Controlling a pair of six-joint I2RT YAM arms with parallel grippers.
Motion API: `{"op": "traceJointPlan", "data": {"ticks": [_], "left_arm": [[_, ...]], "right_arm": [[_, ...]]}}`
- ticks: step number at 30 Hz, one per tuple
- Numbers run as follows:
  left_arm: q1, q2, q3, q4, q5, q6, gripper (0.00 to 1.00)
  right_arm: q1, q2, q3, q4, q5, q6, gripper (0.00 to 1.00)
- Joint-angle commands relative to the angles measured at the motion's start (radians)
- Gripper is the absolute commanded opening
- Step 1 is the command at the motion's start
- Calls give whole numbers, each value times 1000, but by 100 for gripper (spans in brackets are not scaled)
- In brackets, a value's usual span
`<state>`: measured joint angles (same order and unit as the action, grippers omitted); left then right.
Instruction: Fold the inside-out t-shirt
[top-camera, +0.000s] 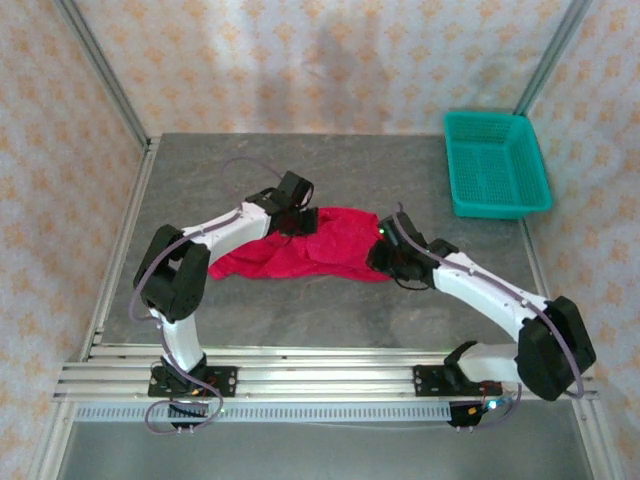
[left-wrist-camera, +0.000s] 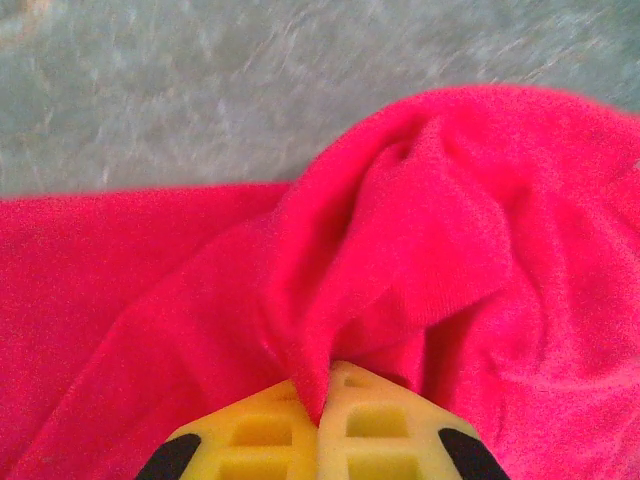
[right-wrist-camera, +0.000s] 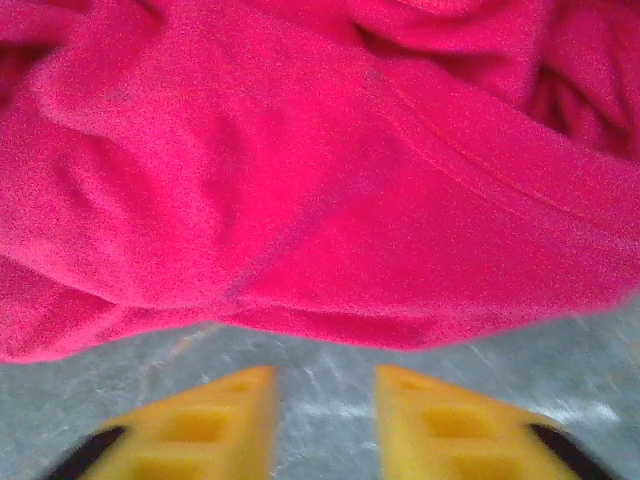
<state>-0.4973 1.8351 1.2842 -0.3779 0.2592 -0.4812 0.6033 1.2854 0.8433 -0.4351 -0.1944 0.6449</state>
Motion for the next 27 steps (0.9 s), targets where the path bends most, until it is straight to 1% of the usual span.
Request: {"op": "traceJointPlan", "data": {"ticks": [1,4,8,10,13,18,20,23,24,27], "left_arm": [[16,-49,-27,28,9,-38,0],[36,-54,-49,46,39,-71,0],[98,-81,-123,131,132,-161,0],[113,-92,-144,153,155,-175,0],[115,-100,-160,161,155,-175,0],[118,-97,-183,198,173,-194,0],[120,-95,-184,203,177,-197,0],[138,-100,-173,191,185,-193,0],[149,-104,-164,180,188,-187,0],[180,-118,-128,137,198,-166,0]], "right_arm": [[29,58,80,185,-25,38,48],[35,139,75,342,-72,131,53],[38,250,87,497,-117,267,54],[44,295,128,489,-108,285,54],[52,357,188,472,-101,308,54],[62,477,287,443,-119,367,54],[66,527,337,405,-126,380,52],[63,575,382,352,-147,387,31],[59,570,382,342,-153,387,22],[26,519,366,299,-174,364,1]]}}
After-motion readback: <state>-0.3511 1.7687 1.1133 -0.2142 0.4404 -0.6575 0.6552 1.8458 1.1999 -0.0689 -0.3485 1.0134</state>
